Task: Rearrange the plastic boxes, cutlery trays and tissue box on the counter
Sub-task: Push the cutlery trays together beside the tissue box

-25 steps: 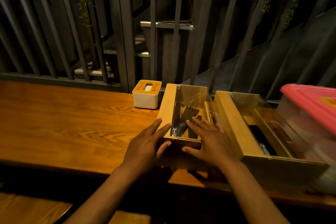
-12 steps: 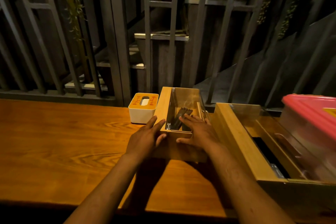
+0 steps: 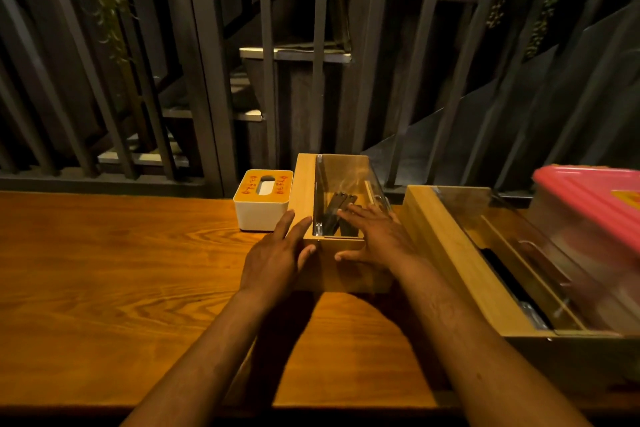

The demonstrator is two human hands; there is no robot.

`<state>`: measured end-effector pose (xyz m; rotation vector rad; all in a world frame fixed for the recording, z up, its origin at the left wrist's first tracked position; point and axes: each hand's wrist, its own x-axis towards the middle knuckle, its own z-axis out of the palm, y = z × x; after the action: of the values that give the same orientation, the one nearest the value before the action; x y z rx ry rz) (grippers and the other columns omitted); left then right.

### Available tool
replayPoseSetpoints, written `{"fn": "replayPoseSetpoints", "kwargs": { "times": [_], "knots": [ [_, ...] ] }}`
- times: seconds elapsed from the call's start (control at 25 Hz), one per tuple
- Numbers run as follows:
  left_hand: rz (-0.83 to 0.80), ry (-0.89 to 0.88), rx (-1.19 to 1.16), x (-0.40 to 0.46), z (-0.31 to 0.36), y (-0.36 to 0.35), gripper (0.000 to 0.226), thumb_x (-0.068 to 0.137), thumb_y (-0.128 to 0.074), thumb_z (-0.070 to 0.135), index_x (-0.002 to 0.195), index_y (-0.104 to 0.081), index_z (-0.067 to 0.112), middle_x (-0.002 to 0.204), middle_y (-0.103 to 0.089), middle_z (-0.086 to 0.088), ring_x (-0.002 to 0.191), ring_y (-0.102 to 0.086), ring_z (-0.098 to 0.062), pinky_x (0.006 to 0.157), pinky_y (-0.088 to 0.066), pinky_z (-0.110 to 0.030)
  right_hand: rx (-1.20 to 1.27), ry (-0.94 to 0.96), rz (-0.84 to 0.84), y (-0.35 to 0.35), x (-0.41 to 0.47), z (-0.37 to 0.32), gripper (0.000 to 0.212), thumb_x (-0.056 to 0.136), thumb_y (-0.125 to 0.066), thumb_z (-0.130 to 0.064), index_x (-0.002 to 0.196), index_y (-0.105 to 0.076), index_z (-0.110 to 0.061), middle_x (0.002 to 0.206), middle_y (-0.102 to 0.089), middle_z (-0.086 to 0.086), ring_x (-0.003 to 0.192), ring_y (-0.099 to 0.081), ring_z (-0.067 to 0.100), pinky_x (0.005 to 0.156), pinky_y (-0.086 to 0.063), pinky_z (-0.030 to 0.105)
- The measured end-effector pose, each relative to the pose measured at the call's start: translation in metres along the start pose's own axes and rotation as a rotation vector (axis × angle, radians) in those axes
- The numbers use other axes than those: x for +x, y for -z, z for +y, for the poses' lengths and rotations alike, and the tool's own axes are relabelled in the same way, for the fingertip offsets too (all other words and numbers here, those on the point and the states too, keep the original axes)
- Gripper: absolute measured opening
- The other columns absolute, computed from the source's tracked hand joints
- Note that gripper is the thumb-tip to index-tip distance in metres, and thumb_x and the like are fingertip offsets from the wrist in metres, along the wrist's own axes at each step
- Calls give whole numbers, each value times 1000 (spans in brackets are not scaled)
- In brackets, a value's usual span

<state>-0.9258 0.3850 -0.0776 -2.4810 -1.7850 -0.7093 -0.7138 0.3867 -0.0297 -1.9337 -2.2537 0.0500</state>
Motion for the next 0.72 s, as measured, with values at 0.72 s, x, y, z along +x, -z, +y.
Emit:
{"fn": "replayPoseSetpoints", "kwargs": {
  "times": [0.72],
  "knots": [
    [-3,-163,-172,-101,273,5,51,96,-40,53,145,-36,39,153,-37,6,141,-28,-14,108,-29,-31,148,-90,-34,64,-246,210,100,61,-65,-76,146,-19,-49,161,-4,-16,149,2,14,120,-15,49]
  ]
}}
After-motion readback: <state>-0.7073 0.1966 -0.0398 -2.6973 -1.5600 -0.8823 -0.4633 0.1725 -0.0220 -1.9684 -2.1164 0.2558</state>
